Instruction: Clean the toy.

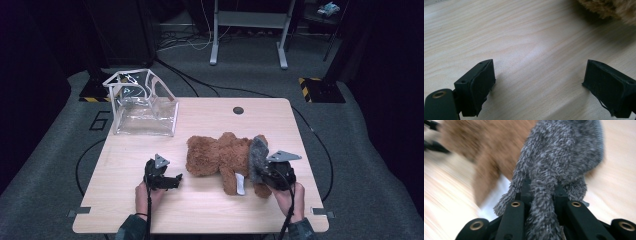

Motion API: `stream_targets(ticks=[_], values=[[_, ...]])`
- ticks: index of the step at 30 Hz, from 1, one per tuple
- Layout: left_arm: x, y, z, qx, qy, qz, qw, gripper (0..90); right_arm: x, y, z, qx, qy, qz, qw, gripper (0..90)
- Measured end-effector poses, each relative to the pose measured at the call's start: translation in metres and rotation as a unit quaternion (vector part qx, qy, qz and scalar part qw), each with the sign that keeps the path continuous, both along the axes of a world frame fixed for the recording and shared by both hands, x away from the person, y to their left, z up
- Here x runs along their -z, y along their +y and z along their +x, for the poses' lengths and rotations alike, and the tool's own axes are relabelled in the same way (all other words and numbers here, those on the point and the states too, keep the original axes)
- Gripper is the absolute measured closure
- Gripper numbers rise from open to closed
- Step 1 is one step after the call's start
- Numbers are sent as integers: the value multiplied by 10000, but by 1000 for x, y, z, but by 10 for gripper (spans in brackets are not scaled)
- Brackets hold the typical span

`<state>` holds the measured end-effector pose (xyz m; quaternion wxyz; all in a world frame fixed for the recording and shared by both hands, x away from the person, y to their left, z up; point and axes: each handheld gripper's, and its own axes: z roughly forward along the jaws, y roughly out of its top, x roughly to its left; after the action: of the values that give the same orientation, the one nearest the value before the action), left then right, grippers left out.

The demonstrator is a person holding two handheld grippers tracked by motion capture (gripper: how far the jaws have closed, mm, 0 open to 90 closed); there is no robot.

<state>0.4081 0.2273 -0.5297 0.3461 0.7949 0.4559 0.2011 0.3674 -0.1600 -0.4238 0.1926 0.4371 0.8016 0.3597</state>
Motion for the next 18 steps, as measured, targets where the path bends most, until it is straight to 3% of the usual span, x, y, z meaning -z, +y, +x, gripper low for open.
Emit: stream_targets(ticks=[4, 6, 12, 18], values=[[0, 0, 0, -3, -1, -2, 10000, 98, 4, 28, 17, -145, 45, -185, 9997, 767], [0, 0, 0, -2, -1, -1, 10000, 98, 12, 34, 27, -155, 99, -158, 9997, 767], [0, 0, 0, -3, -1, -2, 10000, 97, 27, 36, 34, -74, 202, -22, 9998, 772], [0, 0, 0, -11, -14, -6, 10000, 98, 36, 38, 30, -105, 200, -111, 9997, 775]])
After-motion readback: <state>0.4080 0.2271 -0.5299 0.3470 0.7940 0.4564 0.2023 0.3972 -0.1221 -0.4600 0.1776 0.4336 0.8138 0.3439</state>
